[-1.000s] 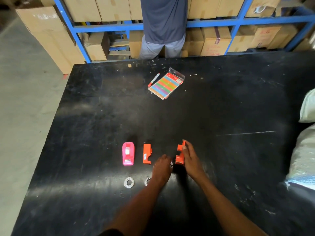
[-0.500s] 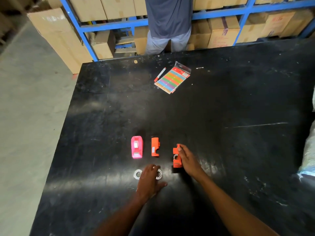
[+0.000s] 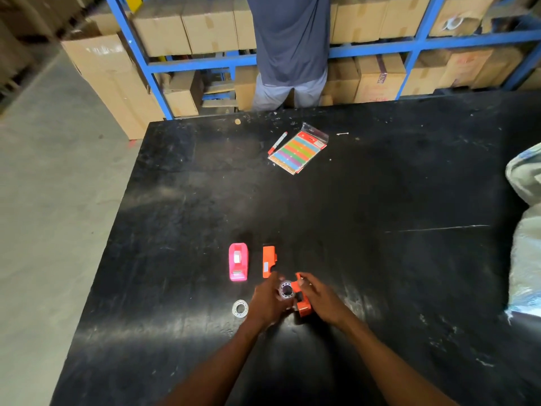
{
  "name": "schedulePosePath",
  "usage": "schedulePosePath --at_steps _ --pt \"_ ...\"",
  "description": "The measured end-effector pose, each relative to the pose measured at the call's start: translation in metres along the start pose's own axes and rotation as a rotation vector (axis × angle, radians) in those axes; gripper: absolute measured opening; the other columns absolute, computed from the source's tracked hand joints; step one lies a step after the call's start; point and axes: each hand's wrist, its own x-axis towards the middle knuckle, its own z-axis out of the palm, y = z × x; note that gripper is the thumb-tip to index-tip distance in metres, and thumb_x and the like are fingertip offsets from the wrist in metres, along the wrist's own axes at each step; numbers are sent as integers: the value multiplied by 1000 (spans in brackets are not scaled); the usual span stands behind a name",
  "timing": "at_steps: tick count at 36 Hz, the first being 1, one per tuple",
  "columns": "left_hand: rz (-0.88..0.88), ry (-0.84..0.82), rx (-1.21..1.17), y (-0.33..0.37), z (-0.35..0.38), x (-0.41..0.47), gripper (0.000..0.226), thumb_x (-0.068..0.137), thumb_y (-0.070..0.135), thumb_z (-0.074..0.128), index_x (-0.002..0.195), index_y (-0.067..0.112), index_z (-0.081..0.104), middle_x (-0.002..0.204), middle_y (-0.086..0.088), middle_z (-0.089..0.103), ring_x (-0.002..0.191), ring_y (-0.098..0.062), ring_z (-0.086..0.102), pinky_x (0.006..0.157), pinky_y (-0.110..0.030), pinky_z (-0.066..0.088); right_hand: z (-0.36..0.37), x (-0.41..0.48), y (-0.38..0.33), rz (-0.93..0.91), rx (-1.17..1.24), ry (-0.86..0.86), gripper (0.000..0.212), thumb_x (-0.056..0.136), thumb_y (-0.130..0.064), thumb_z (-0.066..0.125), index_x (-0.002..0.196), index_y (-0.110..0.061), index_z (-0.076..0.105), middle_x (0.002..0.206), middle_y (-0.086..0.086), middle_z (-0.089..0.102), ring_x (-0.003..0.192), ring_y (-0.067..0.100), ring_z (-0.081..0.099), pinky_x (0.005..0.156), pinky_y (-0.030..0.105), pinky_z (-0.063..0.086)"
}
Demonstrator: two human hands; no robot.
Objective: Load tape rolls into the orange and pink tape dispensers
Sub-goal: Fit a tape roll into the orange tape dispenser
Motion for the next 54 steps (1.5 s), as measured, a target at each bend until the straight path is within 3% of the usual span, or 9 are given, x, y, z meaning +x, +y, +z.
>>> schedulePosePath --at_steps 4,12,17,25,35,40,44,50,54 --pt "6 -49 -100 7 -5 3 45 73 16 87 110 8 63 88 7 66 68 20 61 64 2 43 1 -4 -6 -14 -23 5 39 99 -52 45 135 -38 50 121 -7 67 102 1 65 82 17 47" --pt "-88 1 -297 0 -7 5 41 70 10 90 105 2 71 93 -17 77 81 -28 77 73 -35 65 3 -7 -11 -44 -30 20 37 100 -52 42 135 -41 47 117 -7 69 97 2 67 81 20 52" --pt "-117 45 -408 2 -9 -2 26 74 11 86 93 -1 73 81 -4 78 68 -2 72 66 -15 58 7 -8 -18 -48 -33 43 39 101 -50 41 137 -36 47 120 -7 66 107 9 63 93 28 47" --pt "-123 86 -498 3 -10 -12 11 88 20 74 89 9 77 85 -5 80 80 -11 75 78 -26 59 13 -6 -16 -44 -14 86 41 103 -47 36 141 -33 46 139 -7 57 124 12 54 108 35 41" --pt "-177 150 -531 17 -7 -11 10 88 19 75 90 10 77 79 2 80 74 -4 75 67 -14 55 17 1 -18 -51 -3 134 43 103 -49 34 142 -34 44 138 -9 56 125 11 54 106 31 40" --pt "-188 133 -581 18 -4 -9 17 84 18 78 94 6 71 85 -9 79 81 -22 77 73 -29 63 17 7 -19 -68 18 126 39 103 -48 36 137 -35 50 131 -9 62 117 9 59 103 29 43" --pt "-213 128 -640 20 -5 -6 29 83 12 79 101 -1 60 82 -10 73 65 -8 72 58 -17 57 15 13 -18 -68 91 109 34 104 -41 40 134 -36 53 131 -7 62 117 7 59 106 31 44" --pt "-217 203 -440 2 -7 17 24 86 47 70 85 24 64 86 0 75 87 -22 73 83 -46 61 12 16 -23 -105 127 94 34 106 -32 38 137 -34 51 136 -10 58 124 3 54 109 28 39" --pt "-137 255 -154 -10 -7 43 13 88 27 71 94 20 62 94 -2 72 86 -23 69 80 -42 58 10 18 -28 -116 169 98 30 106 -28 38 130 -41 52 133 -16 57 117 -16 50 105 16 38"
